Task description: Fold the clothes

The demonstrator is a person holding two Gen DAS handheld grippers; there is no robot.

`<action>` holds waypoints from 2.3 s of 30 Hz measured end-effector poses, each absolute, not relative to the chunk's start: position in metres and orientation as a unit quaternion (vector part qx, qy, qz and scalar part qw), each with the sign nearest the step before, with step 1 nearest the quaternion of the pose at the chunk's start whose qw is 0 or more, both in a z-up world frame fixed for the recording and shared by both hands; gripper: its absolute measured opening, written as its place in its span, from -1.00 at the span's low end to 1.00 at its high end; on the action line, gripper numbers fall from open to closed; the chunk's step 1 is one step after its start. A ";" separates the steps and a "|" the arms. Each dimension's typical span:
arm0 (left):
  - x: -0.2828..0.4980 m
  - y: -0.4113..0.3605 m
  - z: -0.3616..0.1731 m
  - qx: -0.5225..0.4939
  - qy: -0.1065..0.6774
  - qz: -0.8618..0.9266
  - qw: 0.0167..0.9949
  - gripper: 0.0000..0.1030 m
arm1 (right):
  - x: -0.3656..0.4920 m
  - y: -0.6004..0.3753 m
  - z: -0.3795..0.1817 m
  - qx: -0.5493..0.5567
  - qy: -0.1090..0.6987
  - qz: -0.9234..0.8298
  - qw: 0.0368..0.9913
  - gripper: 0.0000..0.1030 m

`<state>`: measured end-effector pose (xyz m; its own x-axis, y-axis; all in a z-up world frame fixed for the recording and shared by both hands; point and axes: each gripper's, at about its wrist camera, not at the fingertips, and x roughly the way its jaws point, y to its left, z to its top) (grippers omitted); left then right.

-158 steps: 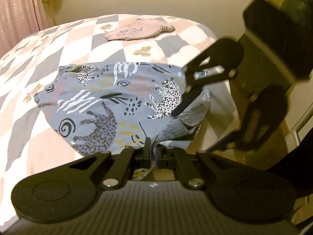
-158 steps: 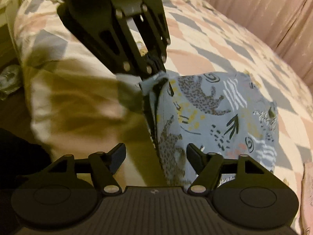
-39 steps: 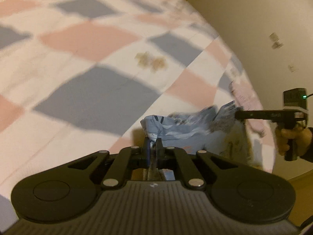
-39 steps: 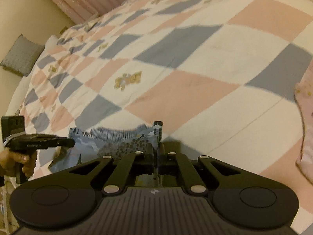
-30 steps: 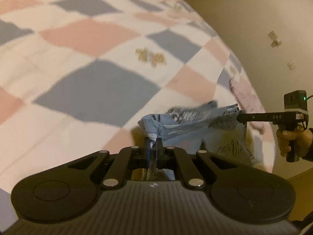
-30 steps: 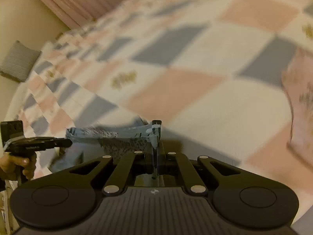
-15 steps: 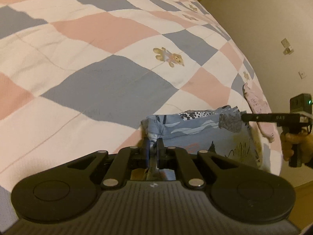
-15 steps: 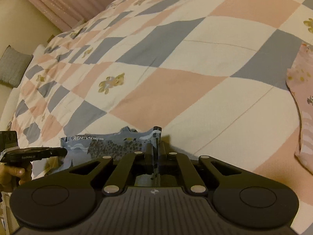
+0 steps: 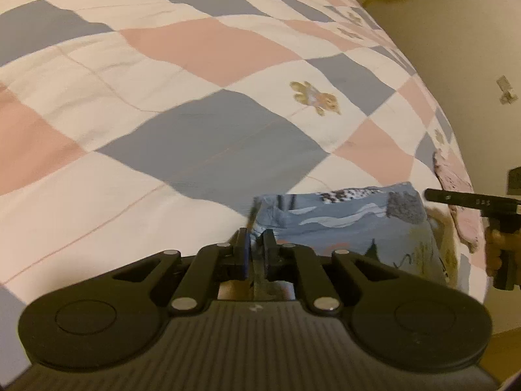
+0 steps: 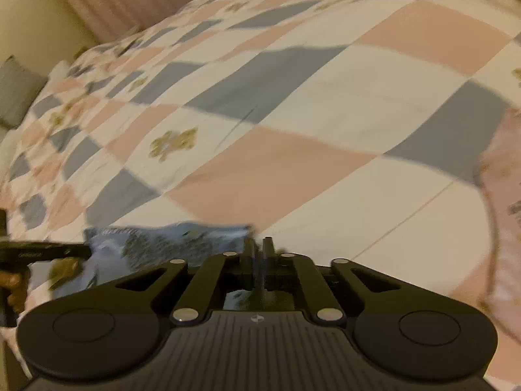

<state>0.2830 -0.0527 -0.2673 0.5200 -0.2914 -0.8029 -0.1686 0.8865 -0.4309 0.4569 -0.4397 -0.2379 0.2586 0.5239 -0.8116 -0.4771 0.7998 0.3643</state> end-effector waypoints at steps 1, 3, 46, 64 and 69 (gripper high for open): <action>0.283 -0.052 -0.267 -0.234 0.491 -0.032 0.839 -0.81 | 0.456 -0.443 -0.235 0.020 0.519 0.313 0.795 -0.75; 0.278 -0.050 -0.262 -0.219 0.491 -0.022 0.843 -0.84 | 0.448 -0.448 -0.227 0.008 0.512 0.319 0.797 -0.74; 0.177 -0.158 -0.264 -0.086 0.553 -0.075 0.825 -0.96 | 0.327 -0.489 -0.236 -0.006 0.588 0.341 0.733 -1.00; 0.180 -0.162 -0.259 -0.067 0.559 -0.076 0.823 -0.98 | 0.329 -0.496 -0.248 0.023 0.599 0.371 0.710 -1.00; 0.179 -0.161 -0.260 -0.057 0.561 -0.069 0.823 -0.98 | 0.337 -0.516 -0.238 -0.004 0.591 0.331 0.736 -1.00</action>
<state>0.1790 -0.1607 -0.2601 0.3608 -0.1773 -0.9156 0.0498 0.9840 -0.1709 0.3367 -0.5165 -0.2381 0.0822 0.4821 -0.8722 -0.4911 0.7812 0.3855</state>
